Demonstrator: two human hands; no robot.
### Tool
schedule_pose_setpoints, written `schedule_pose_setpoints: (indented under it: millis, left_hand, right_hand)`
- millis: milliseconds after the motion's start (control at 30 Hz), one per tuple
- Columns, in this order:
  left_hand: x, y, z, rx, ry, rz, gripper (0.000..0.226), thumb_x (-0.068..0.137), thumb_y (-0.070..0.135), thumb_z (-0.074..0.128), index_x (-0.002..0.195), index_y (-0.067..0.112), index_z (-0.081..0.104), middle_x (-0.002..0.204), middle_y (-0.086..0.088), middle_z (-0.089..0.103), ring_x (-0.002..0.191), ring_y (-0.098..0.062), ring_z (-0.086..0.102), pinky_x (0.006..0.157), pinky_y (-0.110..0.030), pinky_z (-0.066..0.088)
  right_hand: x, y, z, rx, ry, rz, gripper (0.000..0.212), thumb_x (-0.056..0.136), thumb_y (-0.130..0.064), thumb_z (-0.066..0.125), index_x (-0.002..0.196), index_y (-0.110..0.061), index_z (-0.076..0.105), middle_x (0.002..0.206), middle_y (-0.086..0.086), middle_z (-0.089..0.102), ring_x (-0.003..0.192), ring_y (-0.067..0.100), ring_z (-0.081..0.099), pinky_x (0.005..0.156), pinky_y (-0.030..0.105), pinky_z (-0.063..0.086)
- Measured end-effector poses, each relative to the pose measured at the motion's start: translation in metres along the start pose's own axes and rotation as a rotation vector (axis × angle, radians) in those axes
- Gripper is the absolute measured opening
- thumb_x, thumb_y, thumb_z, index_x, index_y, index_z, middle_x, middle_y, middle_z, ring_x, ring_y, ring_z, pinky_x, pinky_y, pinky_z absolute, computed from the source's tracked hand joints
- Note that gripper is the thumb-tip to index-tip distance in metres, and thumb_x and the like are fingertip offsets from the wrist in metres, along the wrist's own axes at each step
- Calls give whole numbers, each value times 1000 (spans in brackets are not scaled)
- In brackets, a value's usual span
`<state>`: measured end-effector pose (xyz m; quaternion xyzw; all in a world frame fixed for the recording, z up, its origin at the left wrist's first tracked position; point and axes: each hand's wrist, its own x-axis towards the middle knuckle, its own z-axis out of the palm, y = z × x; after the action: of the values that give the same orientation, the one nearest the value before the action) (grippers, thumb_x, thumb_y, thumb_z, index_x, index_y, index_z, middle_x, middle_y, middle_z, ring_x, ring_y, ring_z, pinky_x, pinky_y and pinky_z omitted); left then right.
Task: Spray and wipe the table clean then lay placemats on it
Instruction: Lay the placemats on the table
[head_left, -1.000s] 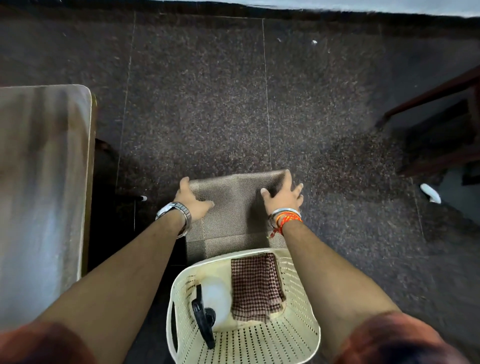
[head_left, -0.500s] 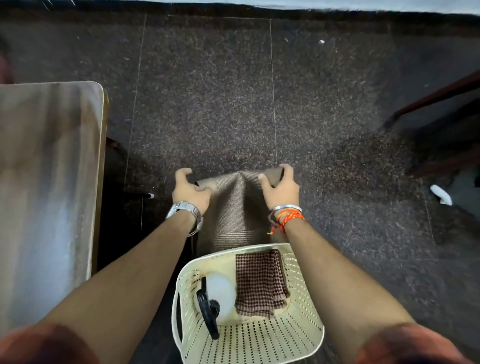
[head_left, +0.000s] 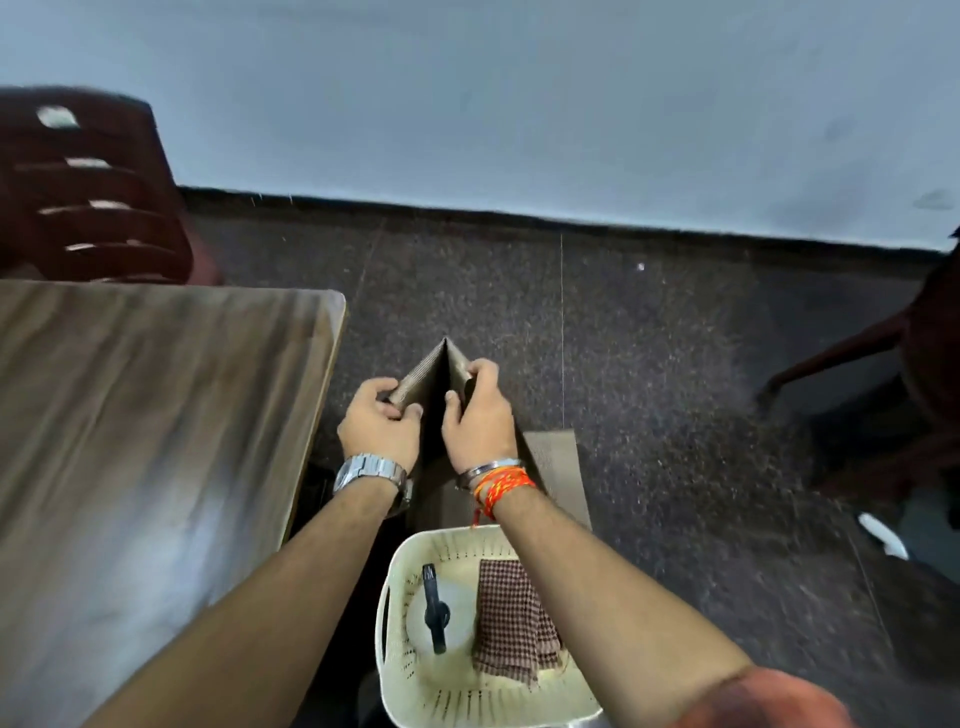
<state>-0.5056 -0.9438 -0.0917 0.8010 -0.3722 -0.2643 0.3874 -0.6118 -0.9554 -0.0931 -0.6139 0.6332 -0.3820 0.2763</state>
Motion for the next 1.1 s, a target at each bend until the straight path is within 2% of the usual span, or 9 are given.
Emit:
schedule_pose_setpoints:
  millis: [67, 200, 333, 500, 567, 633, 733, 967, 1100]
  left_hand:
    - [-7, 8, -28, -32, 45, 12, 32, 80, 14, 79, 109, 20, 68, 75, 2, 65, 78, -16, 61, 91, -31, 50]
    - [-20, 22, -84, -64, 111, 59, 29, 81, 15, 78, 108, 20, 68, 70, 8, 61, 77, -16, 60, 84, -24, 44]
    - [-33, 20, -144, -107, 149, 128, 30, 81, 14, 77, 108, 20, 68, 71, 7, 65, 76, -19, 66, 87, -32, 53]
    - [-59, -18, -234, -175, 222, 136, 28, 82, 9, 75, 107, 18, 68, 73, 3, 66, 62, -14, 61, 79, -28, 53]
    - [-71, -45, -276, -175, 269, 118, 29, 81, 5, 72, 108, 17, 69, 73, 3, 64, 60, -14, 58, 77, -26, 51]
    - [-83, -73, -320, -171, 315, 75, 33, 82, 3, 66, 111, 18, 69, 80, 3, 66, 68, -16, 59, 76, -22, 45]
    - [-98, -114, -376, -198, 375, -31, 34, 85, 5, 63, 116, 19, 68, 89, 4, 63, 84, -19, 61, 82, -23, 45]
    - [-111, -207, -486, -281, 546, -267, 42, 87, 35, 73, 124, 16, 62, 118, -1, 65, 111, -24, 60, 90, -25, 39]
    - [-110, -239, -529, -315, 677, -432, 45, 91, 44, 68, 120, 10, 62, 119, -12, 68, 117, -32, 60, 97, -32, 43]
  right_hand:
    - [-12, -27, -9, 7, -29, -58, 28, 90, -12, 53, 116, -10, 44, 93, 15, 66, 83, 37, 62, 65, 35, 43]
    - [-32, -72, -15, 43, -20, -127, 28, 89, -13, 54, 115, -12, 44, 94, 13, 66, 84, 34, 64, 69, 35, 47]
    - [-63, -115, -11, 78, -17, -161, 28, 89, -14, 56, 113, -16, 43, 94, 10, 67, 84, 29, 65, 70, 34, 50]
    - [-129, -172, 17, 169, -42, -189, 28, 86, -11, 58, 109, -21, 44, 95, 5, 67, 87, 23, 66, 72, 25, 49]
    - [-162, -193, 37, 200, -75, -193, 27, 82, -11, 59, 102, -24, 46, 90, 2, 66, 84, 24, 66, 73, 27, 51]
    - [-193, -211, 62, 218, -87, -170, 25, 77, -13, 59, 96, -26, 49, 81, -1, 66, 77, 25, 64, 71, 31, 51]
    - [-231, -231, 92, 233, -109, -85, 22, 74, -13, 60, 93, -23, 54, 70, -9, 59, 69, 21, 58, 66, 25, 42]
    - [-285, -279, 163, 312, -213, 20, 5, 81, -15, 61, 85, -14, 58, 78, 1, 61, 81, 28, 57, 71, 27, 36]
    - [-290, -309, 202, 324, -204, 5, 48, 78, -48, 71, 58, -12, 46, 59, 1, 52, 64, 25, 52, 66, 35, 40]
